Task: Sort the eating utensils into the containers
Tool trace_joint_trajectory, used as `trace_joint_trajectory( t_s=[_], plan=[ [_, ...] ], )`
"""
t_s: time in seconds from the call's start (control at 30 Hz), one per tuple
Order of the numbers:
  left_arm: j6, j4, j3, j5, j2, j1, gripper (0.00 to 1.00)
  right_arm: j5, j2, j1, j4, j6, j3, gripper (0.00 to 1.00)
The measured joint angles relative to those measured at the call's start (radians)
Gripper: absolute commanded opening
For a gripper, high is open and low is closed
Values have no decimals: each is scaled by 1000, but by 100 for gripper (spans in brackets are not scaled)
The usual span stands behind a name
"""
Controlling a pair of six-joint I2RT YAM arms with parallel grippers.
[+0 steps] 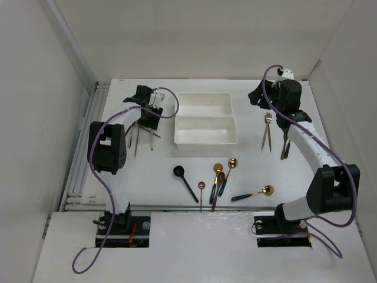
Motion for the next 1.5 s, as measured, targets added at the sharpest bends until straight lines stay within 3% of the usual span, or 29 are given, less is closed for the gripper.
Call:
trace_joint_trajectory(
  t_s=[0.23,0.27,0.6,0.9,1.2,1.5],
  plan=[
    [-23,14,-23,9,22,17,33,7,-35,0,0,6,-10,63],
    [-26,21,-21,11,24,22,27,7,-38,0,0,6,-10,63],
    [-33,24,0,54,49,31,0,19,-51,0,0,5,-16,63],
    [-39,-33,52,92,56,32,0,37,-75,-1,0,-17,-27,63],
    [-1,-103,352,15,47,2,0,-46,71,-132,-13,-14,60,61],
    [251,-55,579,-70,48,-238,0,-138,226,-212,-55,50,80,58]
  ],
)
